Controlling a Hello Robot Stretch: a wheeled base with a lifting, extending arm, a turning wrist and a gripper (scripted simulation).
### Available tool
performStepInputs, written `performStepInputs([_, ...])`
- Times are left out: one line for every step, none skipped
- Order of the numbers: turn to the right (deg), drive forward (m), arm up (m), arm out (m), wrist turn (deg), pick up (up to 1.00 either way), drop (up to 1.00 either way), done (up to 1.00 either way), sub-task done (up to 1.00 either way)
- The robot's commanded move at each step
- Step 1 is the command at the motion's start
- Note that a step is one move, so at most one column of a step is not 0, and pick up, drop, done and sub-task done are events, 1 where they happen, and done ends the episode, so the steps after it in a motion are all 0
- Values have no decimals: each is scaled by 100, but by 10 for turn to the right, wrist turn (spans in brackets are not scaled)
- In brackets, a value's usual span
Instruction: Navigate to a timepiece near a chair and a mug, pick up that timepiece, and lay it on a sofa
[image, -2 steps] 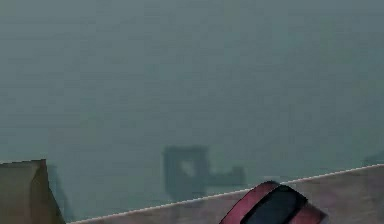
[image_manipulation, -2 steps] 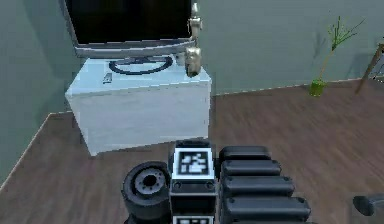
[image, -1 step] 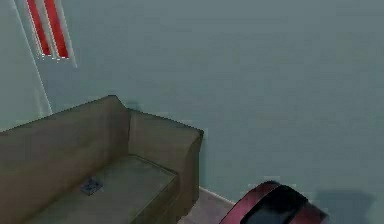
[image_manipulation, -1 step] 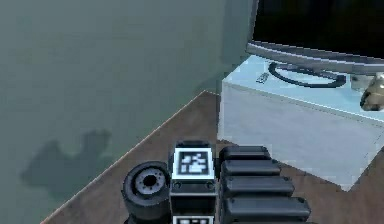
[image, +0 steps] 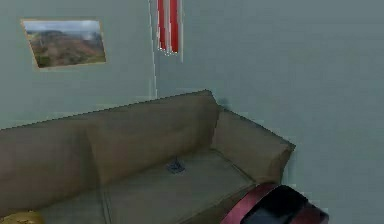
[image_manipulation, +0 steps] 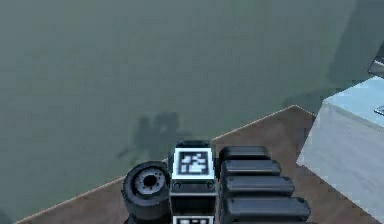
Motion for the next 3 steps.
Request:
performStepInputs([450,0,0,0,0,0,0,0,0])
performStepInputs([450,0,0,0,0,0,0,0,0])
performStepInputs([360,0,0,0,0,0,0,0,0])
